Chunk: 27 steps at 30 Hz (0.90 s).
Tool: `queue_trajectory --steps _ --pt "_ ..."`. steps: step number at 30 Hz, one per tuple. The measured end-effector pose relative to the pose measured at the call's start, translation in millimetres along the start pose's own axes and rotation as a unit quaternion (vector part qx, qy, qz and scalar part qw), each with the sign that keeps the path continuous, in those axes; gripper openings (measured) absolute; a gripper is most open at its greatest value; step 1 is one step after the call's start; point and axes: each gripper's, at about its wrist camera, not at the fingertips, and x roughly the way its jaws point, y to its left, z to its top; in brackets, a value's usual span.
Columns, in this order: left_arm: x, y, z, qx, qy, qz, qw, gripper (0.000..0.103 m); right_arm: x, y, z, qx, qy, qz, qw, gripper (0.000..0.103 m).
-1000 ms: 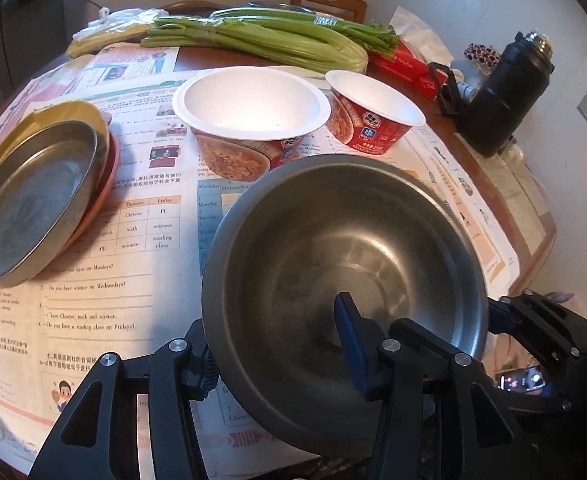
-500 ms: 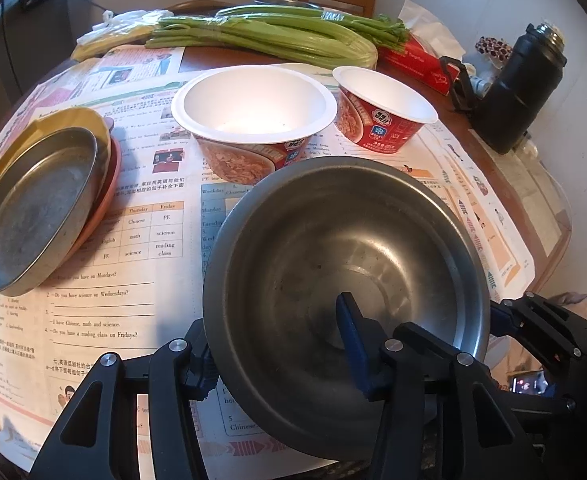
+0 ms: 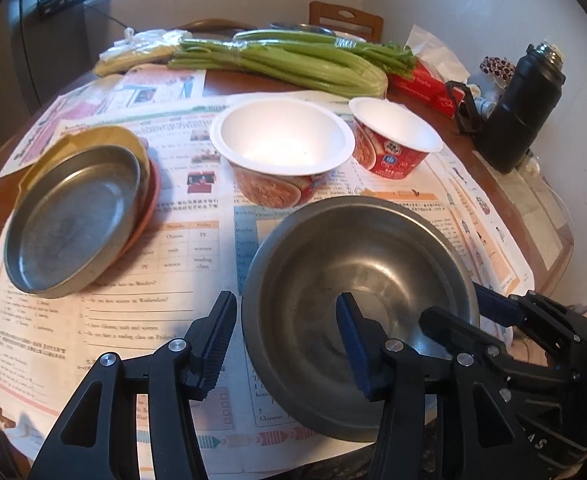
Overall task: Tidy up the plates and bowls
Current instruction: 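Lower the steel bowl onto the newspaper and open the left tool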
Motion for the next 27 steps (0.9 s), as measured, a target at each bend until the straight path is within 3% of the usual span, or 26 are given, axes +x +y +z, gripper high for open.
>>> queue_trajectory --steps 4,8,15,21,27 --pt "-9.5 -2.4 0.0 0.005 -0.010 0.003 0.9999 0.054 -8.1 -1.5 2.8 0.003 -0.014 0.006 1.000 0.043" --pt "-20.6 -5.1 -0.4 0.011 -0.023 0.003 0.9997 0.054 -17.8 -1.0 5.9 0.000 -0.033 -0.016 0.999 0.043" --pt "-31.6 -12.9 6.0 0.024 -0.040 -0.013 0.9988 0.055 -39.5 4.1 12.2 0.008 -0.061 -0.001 0.998 0.043" --pt "-31.6 -21.2 22.3 0.040 -0.050 -0.043 0.9971 0.055 -45.4 2.5 25.3 0.020 -0.073 -0.011 0.997 0.043" --pt "-28.9 -10.2 45.9 0.040 -0.063 -0.043 0.9963 0.055 -30.1 -3.1 49.7 0.040 -0.068 -0.017 0.997 0.043"
